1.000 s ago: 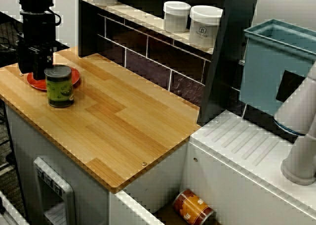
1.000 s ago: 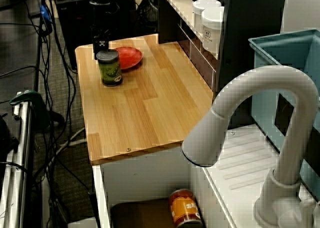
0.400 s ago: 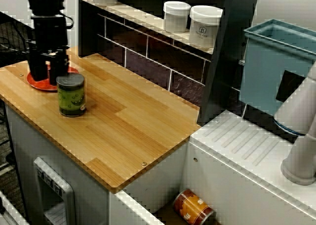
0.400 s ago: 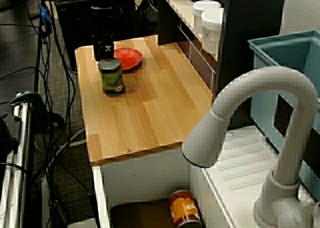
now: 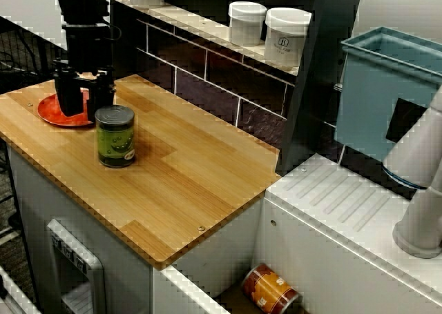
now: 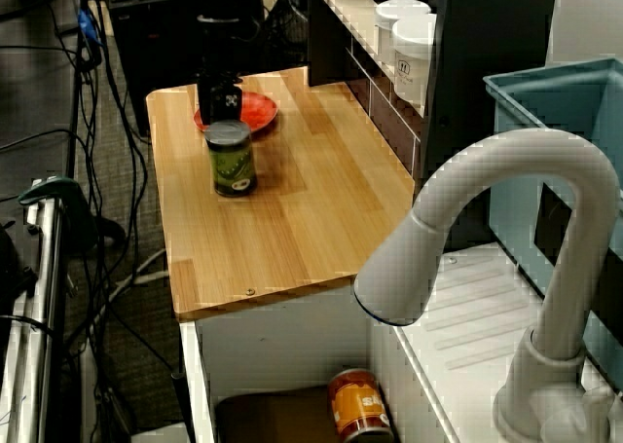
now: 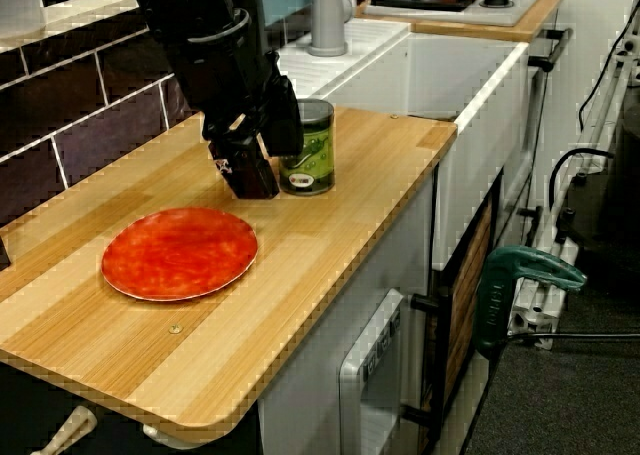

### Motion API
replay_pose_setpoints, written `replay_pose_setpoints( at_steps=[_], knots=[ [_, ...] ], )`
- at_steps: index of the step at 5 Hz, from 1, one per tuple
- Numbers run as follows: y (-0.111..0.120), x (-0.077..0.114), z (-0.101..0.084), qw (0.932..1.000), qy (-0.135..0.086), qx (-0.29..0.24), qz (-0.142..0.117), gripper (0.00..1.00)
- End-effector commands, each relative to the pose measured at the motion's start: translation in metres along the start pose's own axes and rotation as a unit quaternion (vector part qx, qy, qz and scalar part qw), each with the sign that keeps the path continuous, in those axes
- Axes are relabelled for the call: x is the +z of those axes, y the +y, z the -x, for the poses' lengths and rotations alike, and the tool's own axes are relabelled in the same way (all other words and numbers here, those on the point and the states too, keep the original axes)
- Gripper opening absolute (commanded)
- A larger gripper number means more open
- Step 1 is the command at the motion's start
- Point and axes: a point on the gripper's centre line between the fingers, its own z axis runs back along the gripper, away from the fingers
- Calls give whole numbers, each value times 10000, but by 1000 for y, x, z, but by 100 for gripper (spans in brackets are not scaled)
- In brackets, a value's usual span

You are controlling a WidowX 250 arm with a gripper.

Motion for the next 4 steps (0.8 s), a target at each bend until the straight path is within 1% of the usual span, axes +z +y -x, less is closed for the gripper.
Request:
replay_pose_setpoints(
  at_steps=[1,3,4],
  knots=[
    [-32,-5,14,9995,-81,-267,-170,100],
    [-65,-13,18,9979,-70,-564,-297,100],
    [-78,-18,18,9973,-24,-658,-338,100]
  ],
)
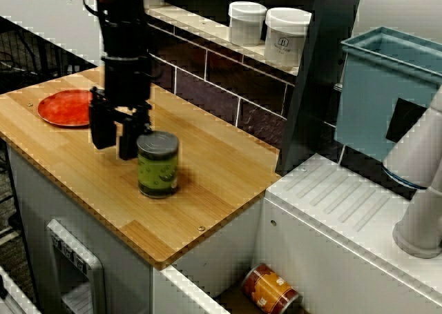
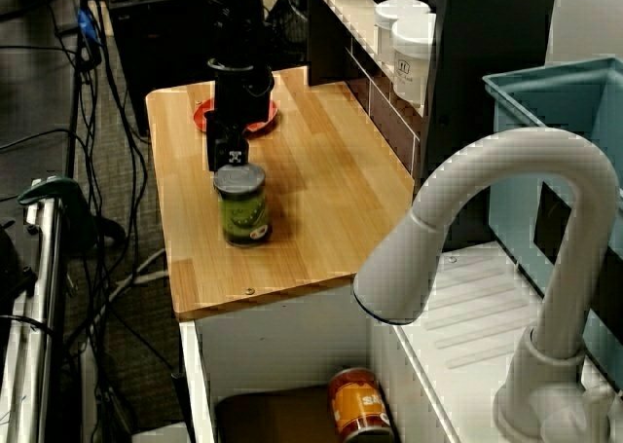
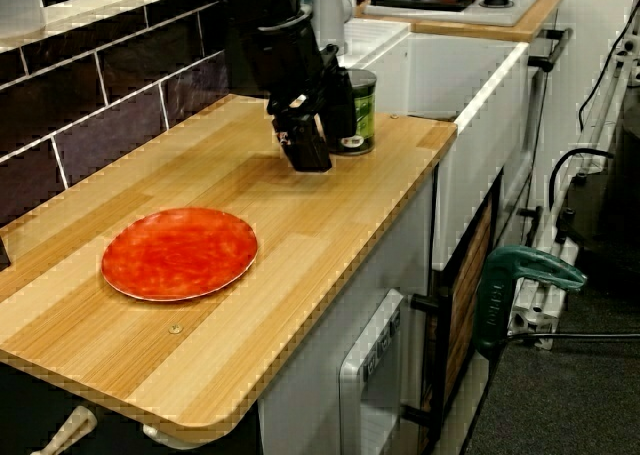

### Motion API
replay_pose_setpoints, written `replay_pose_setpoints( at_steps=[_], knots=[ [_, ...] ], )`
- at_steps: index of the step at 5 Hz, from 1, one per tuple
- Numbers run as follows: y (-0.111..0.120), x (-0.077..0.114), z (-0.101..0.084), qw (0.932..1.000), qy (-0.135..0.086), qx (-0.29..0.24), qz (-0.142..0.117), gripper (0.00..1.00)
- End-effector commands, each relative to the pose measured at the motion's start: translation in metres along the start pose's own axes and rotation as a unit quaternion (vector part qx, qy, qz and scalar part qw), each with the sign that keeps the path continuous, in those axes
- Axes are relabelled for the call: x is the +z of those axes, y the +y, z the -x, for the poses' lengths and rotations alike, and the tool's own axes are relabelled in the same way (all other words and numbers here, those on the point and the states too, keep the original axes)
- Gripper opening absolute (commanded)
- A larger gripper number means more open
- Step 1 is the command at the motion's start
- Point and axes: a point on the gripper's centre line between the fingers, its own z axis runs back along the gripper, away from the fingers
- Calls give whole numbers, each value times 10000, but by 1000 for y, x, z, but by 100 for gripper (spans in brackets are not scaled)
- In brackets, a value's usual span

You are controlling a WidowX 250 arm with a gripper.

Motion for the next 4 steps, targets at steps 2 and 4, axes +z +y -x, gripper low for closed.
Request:
replay_pose_setpoints(
  at_steps=[2,4],
  knots=[
    [-22,11,8,9996,-179,-196,-125,100],
    [-7,37,17,9960,-211,-866,-37,100]
  ],
)
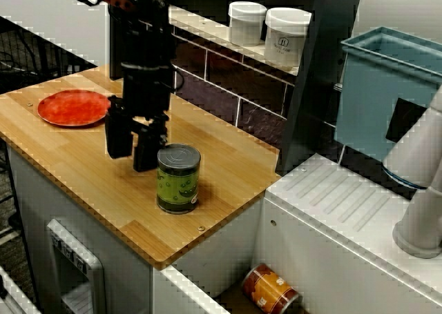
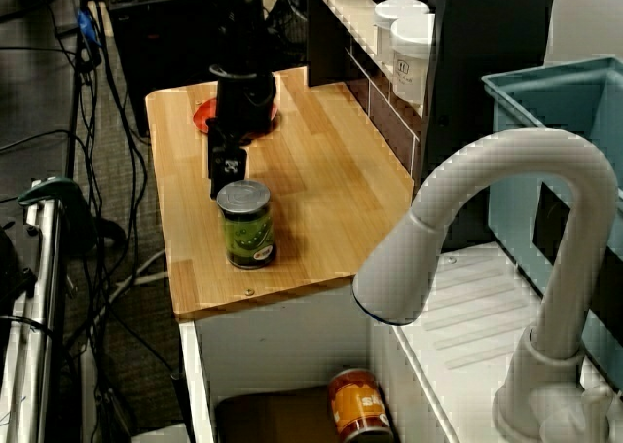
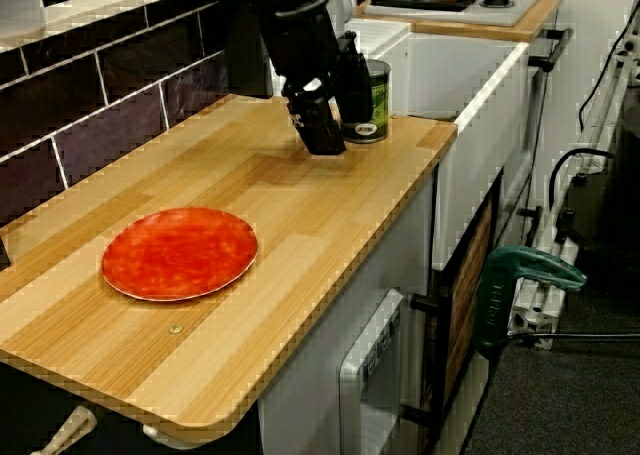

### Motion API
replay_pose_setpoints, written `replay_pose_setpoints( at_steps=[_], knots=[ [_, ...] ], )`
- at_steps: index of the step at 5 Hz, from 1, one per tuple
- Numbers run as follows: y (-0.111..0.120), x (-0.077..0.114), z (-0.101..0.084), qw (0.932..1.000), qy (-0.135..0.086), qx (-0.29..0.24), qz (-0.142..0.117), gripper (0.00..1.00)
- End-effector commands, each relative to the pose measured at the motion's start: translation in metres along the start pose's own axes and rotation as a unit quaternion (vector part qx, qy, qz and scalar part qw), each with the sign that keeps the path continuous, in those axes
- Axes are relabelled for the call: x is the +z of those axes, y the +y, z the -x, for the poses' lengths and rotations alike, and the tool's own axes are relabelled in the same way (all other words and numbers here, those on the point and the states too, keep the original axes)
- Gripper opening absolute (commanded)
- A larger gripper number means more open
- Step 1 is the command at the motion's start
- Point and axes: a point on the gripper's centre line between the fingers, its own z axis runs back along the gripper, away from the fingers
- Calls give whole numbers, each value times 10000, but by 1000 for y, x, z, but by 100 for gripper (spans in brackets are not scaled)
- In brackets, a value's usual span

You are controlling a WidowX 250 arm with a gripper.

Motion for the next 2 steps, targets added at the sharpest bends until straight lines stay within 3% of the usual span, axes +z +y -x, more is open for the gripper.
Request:
replay_pose_setpoints(
  at_steps=[1,2],
  knots=[
    [5,46,18,9926,-427,-1107,-260,100],
    [-9,55,16,9784,-417,-1983,-417,100]
  ],
)
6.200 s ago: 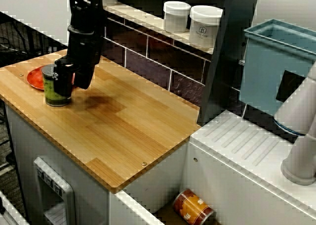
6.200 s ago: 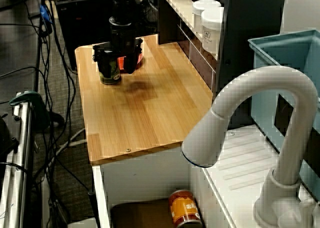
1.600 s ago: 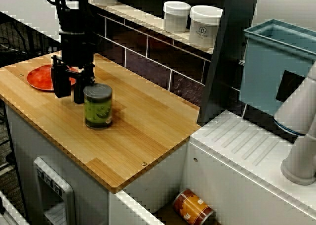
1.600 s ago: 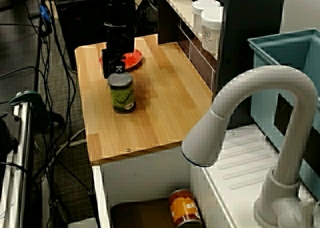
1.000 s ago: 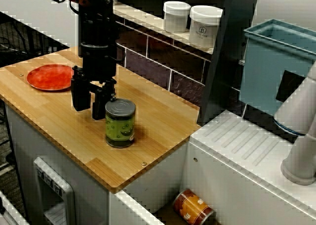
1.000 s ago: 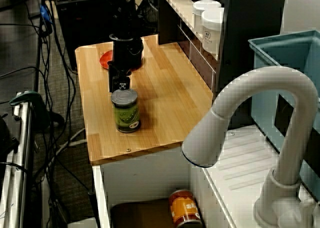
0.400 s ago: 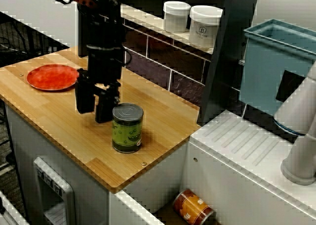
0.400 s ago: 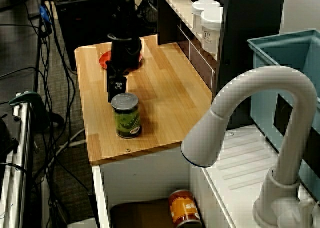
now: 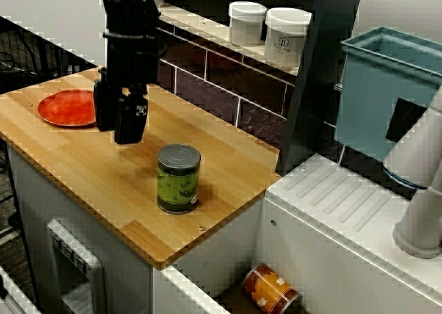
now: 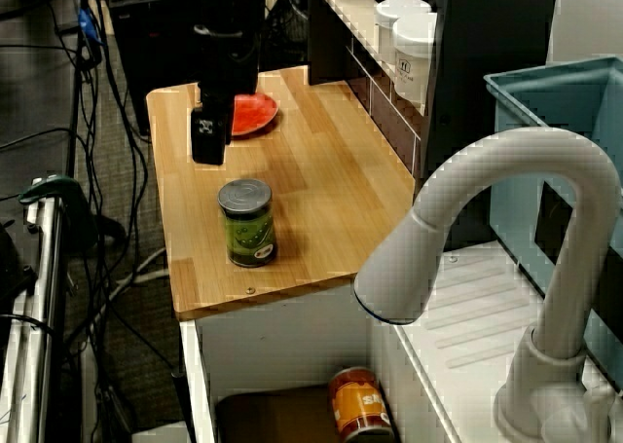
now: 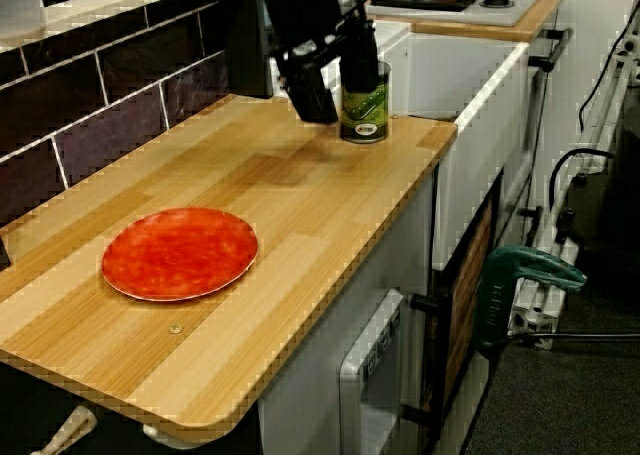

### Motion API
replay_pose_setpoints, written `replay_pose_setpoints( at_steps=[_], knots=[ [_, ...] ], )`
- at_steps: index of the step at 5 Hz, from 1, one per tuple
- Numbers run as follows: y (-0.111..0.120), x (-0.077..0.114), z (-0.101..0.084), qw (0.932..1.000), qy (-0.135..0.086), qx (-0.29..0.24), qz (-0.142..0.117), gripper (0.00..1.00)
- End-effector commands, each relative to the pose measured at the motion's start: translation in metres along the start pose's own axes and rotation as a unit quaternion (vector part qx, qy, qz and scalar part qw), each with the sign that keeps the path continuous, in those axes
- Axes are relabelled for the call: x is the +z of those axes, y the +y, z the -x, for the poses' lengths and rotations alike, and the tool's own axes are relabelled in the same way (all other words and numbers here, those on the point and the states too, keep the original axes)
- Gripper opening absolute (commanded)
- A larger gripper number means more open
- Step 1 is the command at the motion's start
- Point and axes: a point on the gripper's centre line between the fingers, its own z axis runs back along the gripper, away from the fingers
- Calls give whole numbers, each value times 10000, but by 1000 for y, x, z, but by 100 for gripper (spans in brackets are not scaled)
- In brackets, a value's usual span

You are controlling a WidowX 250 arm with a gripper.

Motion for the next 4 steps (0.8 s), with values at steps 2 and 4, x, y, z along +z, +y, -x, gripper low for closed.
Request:
replay_pose_setpoints(
  at_steps=[2,4],
  knots=[
    [-51,29,-5,9772,-174,-1915,-903,100],
    [-78,35,-11,9581,-97,-2615,-1165,100]
  ],
)
